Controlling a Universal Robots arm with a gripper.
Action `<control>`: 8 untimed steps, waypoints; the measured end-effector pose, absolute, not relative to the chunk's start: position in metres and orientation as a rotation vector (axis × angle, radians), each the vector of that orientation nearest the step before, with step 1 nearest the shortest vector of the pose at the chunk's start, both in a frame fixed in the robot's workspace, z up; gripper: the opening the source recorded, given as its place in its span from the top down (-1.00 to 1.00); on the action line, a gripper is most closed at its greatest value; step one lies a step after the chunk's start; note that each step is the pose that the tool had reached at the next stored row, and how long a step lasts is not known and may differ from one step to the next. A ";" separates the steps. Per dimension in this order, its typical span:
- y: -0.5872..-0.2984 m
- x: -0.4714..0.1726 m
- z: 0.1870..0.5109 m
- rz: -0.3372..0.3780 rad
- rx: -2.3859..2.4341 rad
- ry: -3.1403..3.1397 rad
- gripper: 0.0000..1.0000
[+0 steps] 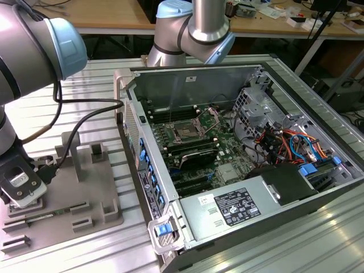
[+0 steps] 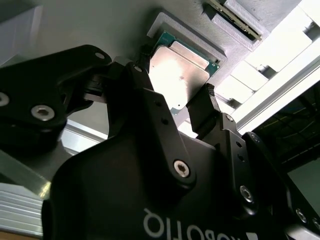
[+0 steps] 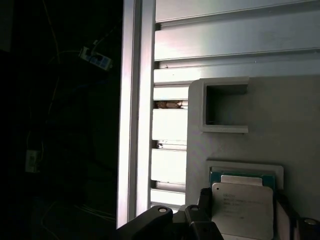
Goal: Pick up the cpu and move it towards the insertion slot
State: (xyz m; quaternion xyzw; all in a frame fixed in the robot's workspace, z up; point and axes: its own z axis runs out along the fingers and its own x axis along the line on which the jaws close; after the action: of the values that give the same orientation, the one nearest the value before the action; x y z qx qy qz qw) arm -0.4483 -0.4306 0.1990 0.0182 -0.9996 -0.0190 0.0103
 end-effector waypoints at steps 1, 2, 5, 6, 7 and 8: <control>-0.431 -0.448 0.200 -0.059 0.057 -3.120 -0.09; -0.431 -0.448 0.201 -0.059 0.057 -3.120 -0.09; -0.431 -0.448 0.203 -0.059 0.057 -3.120 -0.09; -0.431 -0.448 0.205 -0.059 0.057 -3.120 -0.09; -0.431 -0.448 0.206 -0.059 0.057 -3.120 -0.09; -0.431 -0.448 0.206 -0.059 0.057 -3.120 -0.09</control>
State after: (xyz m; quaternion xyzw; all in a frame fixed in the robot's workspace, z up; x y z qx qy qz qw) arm -0.4482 -0.4306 0.2063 0.0182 -0.9996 -0.0191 0.0102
